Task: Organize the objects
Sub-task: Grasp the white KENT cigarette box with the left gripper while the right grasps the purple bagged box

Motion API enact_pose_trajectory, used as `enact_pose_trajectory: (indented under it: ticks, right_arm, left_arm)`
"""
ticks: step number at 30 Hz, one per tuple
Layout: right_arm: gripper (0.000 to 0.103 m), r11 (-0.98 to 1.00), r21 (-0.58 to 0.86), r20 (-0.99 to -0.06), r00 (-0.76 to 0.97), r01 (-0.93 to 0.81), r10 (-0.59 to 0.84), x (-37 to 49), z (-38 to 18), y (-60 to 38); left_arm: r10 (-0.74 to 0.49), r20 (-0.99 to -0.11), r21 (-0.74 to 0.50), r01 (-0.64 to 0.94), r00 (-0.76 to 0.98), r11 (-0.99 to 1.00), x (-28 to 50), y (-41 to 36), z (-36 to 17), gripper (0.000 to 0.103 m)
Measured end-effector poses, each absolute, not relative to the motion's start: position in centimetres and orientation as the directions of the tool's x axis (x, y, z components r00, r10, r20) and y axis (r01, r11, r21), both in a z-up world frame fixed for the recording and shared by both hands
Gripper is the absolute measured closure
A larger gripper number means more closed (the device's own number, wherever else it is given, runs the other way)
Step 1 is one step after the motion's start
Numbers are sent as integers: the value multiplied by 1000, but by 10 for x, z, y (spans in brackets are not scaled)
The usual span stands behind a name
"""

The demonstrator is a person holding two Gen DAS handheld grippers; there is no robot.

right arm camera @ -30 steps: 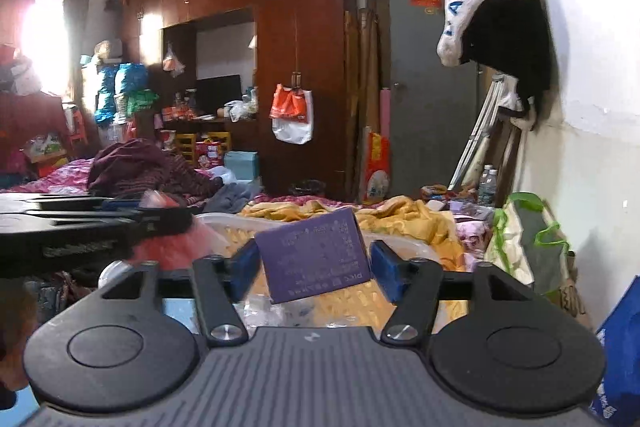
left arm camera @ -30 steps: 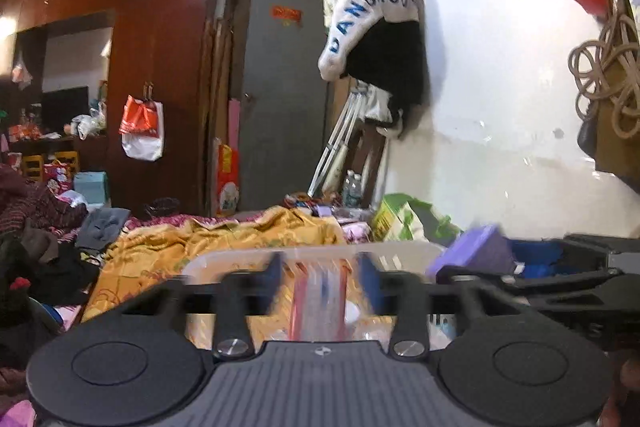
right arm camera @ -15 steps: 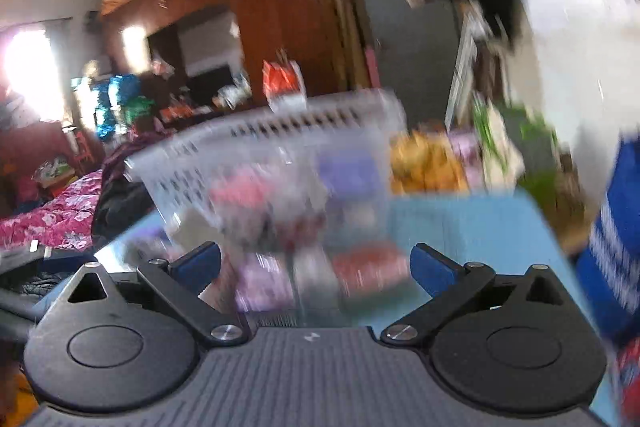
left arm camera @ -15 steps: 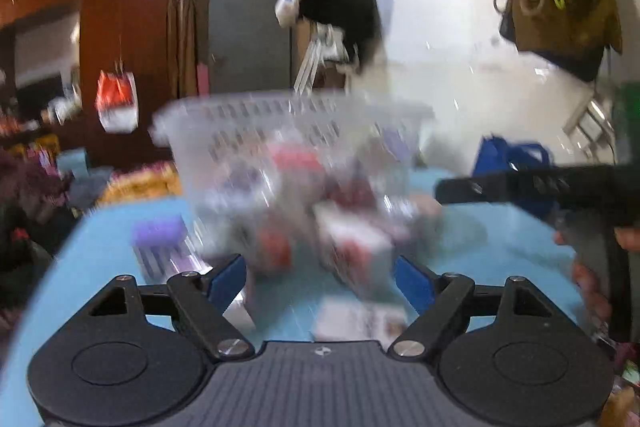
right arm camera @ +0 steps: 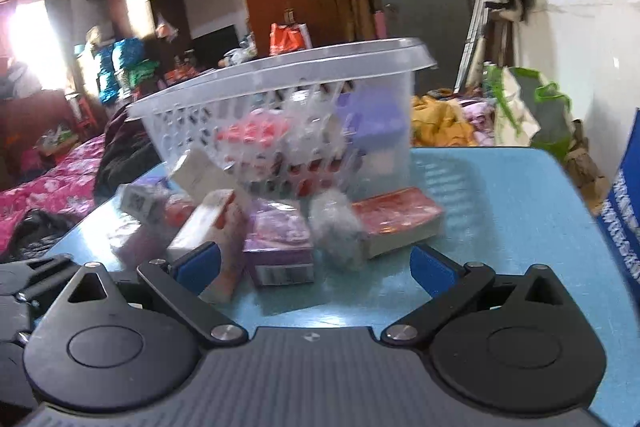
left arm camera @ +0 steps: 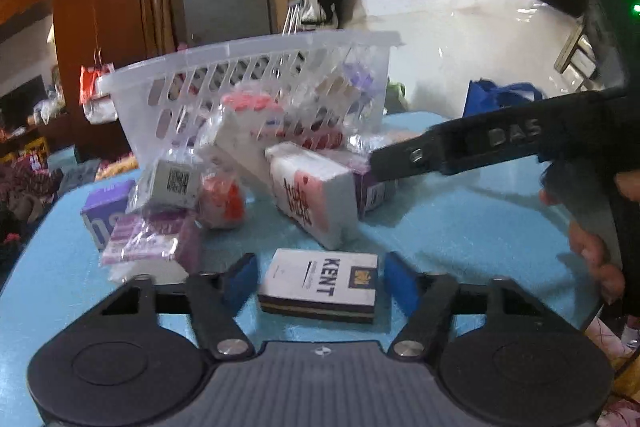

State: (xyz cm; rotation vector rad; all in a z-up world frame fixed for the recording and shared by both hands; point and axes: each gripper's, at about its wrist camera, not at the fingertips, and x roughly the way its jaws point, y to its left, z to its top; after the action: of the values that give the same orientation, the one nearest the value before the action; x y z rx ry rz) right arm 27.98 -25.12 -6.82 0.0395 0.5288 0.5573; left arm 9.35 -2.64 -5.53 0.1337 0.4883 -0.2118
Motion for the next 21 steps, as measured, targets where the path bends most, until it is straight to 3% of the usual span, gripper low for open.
enact_pose_trajectory:
  ticks: [2,4,7,12,21]
  right_arm:
    - [2,857,144,-490,717,-495,496,282,-69,-242]
    - [21,867,136,-505,719,-480,477,285,-70,-238]
    - [31,859,152,-535,690,-489,488,291,-74,-231]
    - [31,856,144,-555,676,-496,485,297,-75,-223]
    - [31,845,166,-491,701,-509,518,277,-73,-235]
  left_arm:
    - [-147,-464,88,211,874,973,92,-26,-55,38]
    - [-146,-455,92,209,878,973,88,-23,-55,38]
    - [-148,-454,90,210,879,973,86,-19,-55,38]
    - [-151,-456,88,214,877,973,86,-19,-57,38]
    - [-145,-451,75,199,881,977,86,-17,-58,36]
